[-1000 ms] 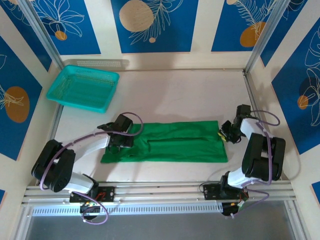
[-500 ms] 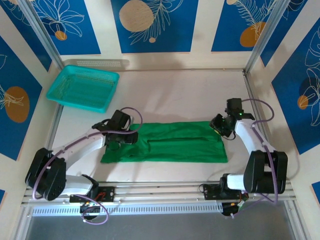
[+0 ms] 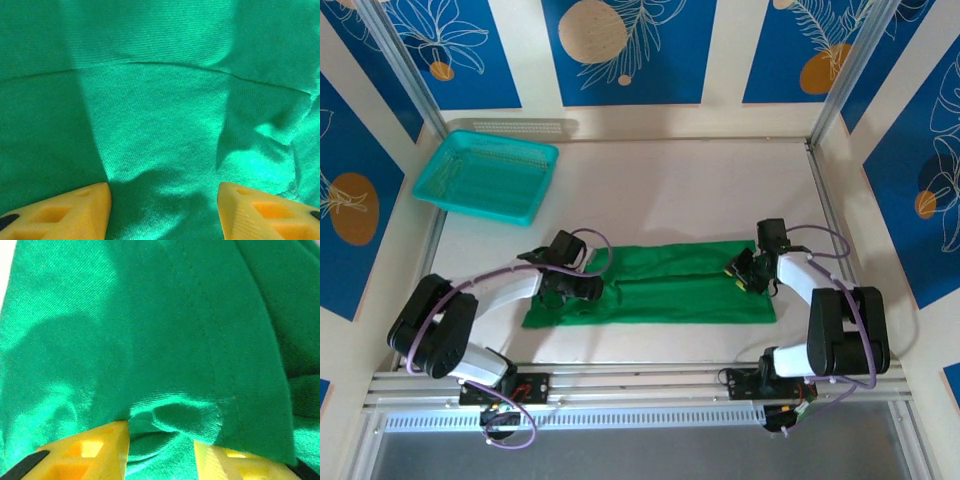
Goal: Fold the inside-out t-shirt
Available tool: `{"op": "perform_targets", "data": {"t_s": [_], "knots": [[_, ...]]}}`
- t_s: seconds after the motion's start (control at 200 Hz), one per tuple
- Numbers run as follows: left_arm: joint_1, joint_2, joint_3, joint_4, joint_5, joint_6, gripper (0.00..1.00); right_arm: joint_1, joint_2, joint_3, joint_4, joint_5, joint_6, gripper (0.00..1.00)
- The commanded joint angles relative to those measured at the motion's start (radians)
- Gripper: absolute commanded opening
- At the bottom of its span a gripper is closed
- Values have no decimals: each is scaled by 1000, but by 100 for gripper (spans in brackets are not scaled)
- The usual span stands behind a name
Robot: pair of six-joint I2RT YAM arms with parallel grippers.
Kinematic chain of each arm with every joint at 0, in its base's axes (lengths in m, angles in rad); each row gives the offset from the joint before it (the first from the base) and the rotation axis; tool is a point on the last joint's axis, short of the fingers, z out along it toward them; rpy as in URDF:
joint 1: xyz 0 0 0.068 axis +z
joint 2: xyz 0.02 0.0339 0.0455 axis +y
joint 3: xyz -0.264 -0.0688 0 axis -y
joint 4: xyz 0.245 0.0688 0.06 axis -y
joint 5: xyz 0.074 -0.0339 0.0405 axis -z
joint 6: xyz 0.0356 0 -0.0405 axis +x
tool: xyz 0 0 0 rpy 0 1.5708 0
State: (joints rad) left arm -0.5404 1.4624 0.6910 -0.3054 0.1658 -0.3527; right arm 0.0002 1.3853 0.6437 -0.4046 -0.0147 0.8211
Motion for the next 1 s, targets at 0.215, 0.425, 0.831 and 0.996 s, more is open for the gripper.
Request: {"op": "perform_targets", "data": {"t_s": [0.215,0.425,0.831,0.996], "knots": [[-79,22,-29,-28,115,-226,58,-101,195,169,171,-15,-76,39],[-211,-62,-53,-87,84,-275,58,-64,360,322,271,-96,-108,38],[-340,-17,-23,15,-18,-401,57,40,621,626,261,-195,-35,37],[-340,-54,2,-8,-34,-410,57,-1,463,615,84,-64,-95,38]]}}
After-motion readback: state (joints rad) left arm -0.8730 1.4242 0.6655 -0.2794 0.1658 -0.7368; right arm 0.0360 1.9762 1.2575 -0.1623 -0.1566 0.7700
